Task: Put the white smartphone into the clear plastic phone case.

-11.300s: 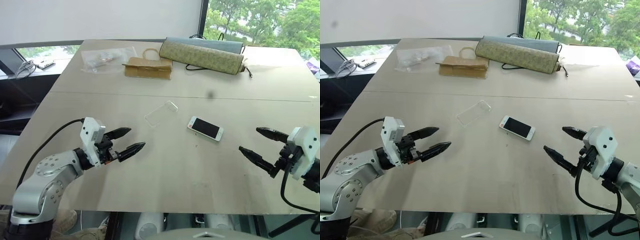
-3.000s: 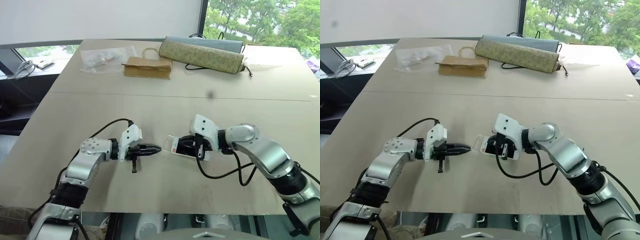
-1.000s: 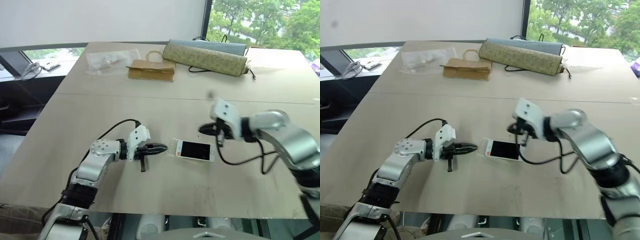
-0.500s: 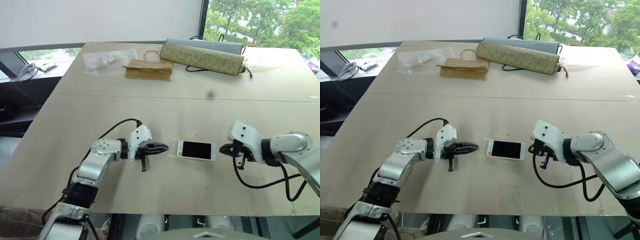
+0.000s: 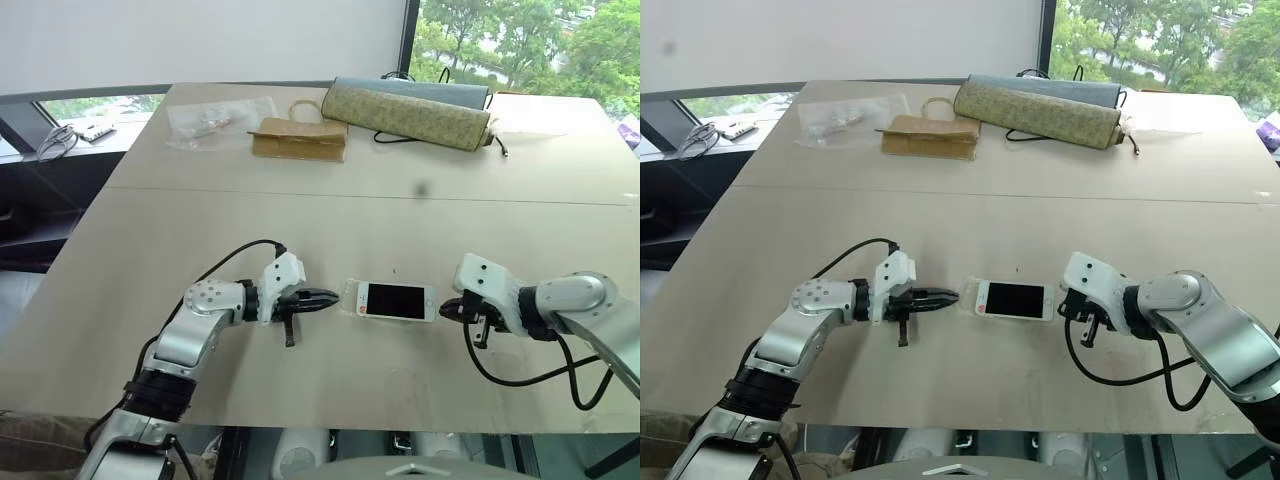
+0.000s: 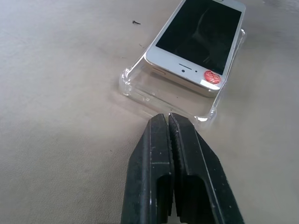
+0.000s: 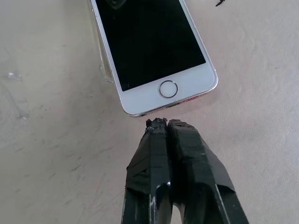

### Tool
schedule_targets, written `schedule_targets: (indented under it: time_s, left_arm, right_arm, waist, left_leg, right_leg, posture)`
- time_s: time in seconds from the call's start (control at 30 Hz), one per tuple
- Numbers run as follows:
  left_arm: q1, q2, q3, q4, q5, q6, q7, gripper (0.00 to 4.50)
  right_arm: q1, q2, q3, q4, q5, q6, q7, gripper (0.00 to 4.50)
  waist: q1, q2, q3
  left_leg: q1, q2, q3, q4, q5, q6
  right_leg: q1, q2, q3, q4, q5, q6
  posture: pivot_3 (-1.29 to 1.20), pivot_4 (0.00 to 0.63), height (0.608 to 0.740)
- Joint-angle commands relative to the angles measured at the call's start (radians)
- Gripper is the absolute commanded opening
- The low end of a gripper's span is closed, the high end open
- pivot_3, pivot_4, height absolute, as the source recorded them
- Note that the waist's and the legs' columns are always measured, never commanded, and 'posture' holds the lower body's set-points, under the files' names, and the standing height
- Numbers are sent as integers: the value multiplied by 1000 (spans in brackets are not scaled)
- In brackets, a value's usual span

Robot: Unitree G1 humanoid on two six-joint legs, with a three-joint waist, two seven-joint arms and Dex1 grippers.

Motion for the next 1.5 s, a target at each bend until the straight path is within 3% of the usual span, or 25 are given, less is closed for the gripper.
schedule_targets:
  time_s: [0.03, 0.8, 1.27, 1.5]
  left_arm:
    - [10, -9, -14, -51, -2, 5, 13, 82]
    - [42, -32, -34, -141, -19, 71, 57, 82]
    - [56, -86, -51, -194, -27, 124, 120, 82]
    - [43, -115, -61, -186, -14, 123, 127, 82]
  right_arm:
    - [-32, 15, 28, -11, 12, -22, 10, 0]
    - [-145, 114, 208, 24, -24, -44, 11, 0]
    - [-270, 201, 268, 249, -154, -210, 68, 0]
    - [-358, 235, 288, 412, -240, -335, 131, 0]
  waist:
    - [0, 0, 0]
    - [-3, -1, 0]
    - [-15, -3, -1]
    - [-11, -2, -1]
  left_leg:
    - [0, 0, 0, 0, 0, 0]
    - [2, 1, 0, 1, 0, 0]
    - [14, 2, 1, 1, 0, 0]
    - [10, 1, 3, 0, 0, 0]
  right_leg:
    - [0, 0, 0, 0, 0, 0]
    - [1, 1, 1, 3, 0, 0]
    - [9, 3, 5, 5, -3, -1]
    - [6, 2, 7, 4, 0, -4]
  posture:
    - [0, 150, 740]
    - [0, 150, 740]
    - [0, 150, 740]
    - [0, 150, 740]
